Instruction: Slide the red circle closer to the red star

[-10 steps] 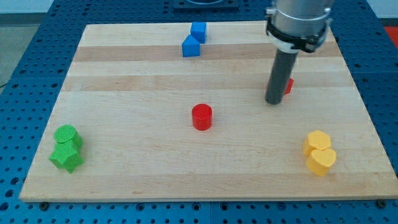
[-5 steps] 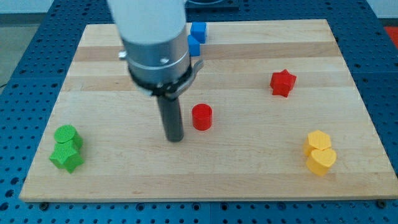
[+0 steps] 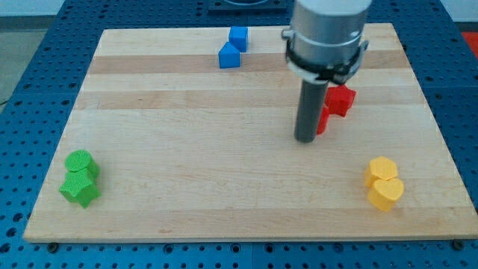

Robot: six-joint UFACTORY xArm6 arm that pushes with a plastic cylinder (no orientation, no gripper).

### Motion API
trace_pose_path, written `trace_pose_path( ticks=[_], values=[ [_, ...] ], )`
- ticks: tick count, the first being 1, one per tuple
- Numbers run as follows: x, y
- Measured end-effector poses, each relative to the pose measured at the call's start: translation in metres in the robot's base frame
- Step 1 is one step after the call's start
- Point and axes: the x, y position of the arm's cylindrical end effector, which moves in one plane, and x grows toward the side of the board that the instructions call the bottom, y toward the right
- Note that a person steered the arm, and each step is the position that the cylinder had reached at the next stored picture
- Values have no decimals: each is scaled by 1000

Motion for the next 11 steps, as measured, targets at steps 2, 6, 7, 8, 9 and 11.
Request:
trace_pose_path(
  ticks=[2, 6, 7, 8, 9, 11],
  values=[
    [-12, 29],
    [-29, -4],
    [-27, -31],
    [-54, -18],
    [-57, -11],
    [-37, 1]
  ],
)
